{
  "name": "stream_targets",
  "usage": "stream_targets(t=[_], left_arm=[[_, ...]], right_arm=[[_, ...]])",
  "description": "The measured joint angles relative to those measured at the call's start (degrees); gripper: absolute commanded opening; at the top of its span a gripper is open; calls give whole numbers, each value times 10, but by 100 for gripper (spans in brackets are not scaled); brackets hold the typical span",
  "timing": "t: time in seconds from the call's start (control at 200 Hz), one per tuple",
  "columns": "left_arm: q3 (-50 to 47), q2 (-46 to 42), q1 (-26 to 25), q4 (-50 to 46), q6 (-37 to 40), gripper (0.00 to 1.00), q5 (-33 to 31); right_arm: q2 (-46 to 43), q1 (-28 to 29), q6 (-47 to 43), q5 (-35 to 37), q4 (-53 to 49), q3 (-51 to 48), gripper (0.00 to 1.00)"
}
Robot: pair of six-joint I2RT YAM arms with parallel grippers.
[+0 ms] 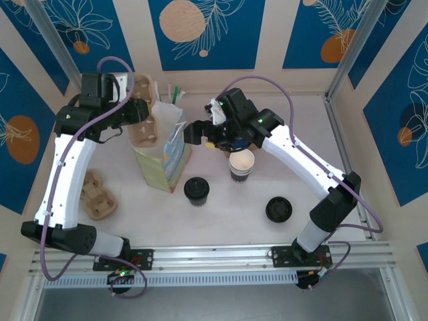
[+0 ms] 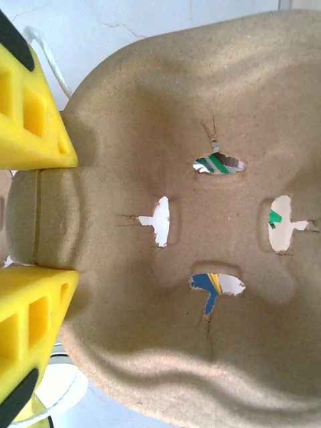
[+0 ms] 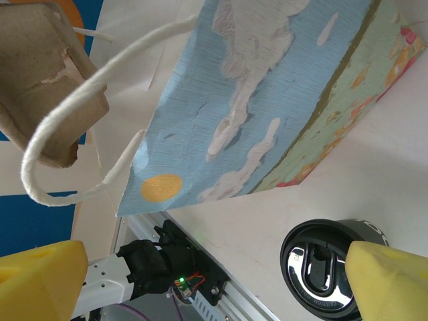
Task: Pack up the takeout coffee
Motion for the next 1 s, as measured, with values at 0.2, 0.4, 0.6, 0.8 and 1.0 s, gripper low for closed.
stream_targets(t=[0.2, 0.4, 0.6, 0.8, 1.0], left_arm=[[-18, 0, -10, 23, 35, 36, 7], [-18, 0, -23, 22, 50, 36, 0], [-18, -3, -34, 23, 49, 36, -1], [-17, -9, -43, 25, 44, 36, -1], [-17, -21, -44, 28, 44, 36, -1]], right_arm=[[-5, 0, 0, 2, 0, -11, 99], [-11, 0, 6, 3, 1, -23, 99], [-11, 0, 6, 3, 0, -23, 99], [-11, 0, 7, 3, 0, -23, 99], [-11, 0, 9, 4, 0, -27, 99]])
